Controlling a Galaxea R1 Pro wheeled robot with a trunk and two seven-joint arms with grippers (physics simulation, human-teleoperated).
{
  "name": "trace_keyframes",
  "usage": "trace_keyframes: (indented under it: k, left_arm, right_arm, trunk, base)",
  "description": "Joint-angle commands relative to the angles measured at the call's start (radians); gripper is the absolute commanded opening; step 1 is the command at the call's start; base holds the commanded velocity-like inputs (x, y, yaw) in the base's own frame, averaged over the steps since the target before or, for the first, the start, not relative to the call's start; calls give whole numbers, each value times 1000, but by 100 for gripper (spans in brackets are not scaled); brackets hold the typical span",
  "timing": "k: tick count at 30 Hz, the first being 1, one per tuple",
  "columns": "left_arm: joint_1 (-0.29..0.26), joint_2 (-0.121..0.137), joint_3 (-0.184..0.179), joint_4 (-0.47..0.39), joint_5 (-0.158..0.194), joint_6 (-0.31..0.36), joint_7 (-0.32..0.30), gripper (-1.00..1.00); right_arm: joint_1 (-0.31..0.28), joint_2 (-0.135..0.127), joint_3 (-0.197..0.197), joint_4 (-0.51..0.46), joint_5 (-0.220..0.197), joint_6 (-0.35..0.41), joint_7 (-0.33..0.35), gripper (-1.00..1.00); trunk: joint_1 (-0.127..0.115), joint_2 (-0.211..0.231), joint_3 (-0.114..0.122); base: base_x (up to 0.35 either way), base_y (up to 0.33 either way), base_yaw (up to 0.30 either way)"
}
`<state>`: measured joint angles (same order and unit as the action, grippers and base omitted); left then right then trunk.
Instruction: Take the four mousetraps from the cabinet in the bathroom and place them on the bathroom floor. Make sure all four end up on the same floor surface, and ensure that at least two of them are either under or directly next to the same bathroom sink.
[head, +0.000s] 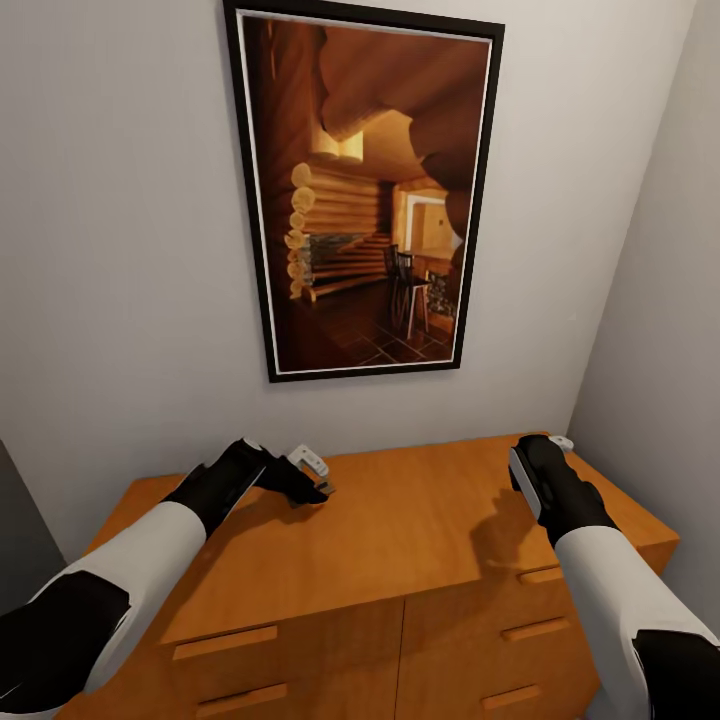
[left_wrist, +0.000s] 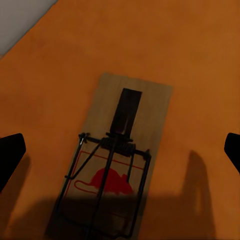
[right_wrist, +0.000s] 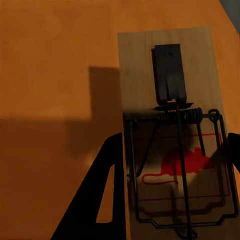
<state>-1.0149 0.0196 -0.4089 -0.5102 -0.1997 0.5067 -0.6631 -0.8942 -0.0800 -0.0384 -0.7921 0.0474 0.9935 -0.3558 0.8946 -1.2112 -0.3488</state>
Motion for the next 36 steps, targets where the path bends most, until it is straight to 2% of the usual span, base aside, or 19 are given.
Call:
trace_keyframes:
  k: [1, 9, 36]
  left_arm:
    - [-1, 0, -2, 6, -8, -5, -5, 100]
    - [0, -1, 2, 69, -10, -31, 4, 100]
    - [0, 1, 1, 91, -9, -34, 8, 100]
  right_arm:
    - [-1, 0, -1, -1, 3, 5, 3, -100]
    - [-1, 0, -1, -1, 3, 4, 3, -100]
    - [-1, -1, -1, -1, 3, 3, 3, -100]
  trunk:
    - [0, -1, -1]
    - [0, -1, -1]
    - [0, -1, -1]
  base:
    - [0, 0, 0]
    - [0, 0, 0]
    - [0, 0, 0]
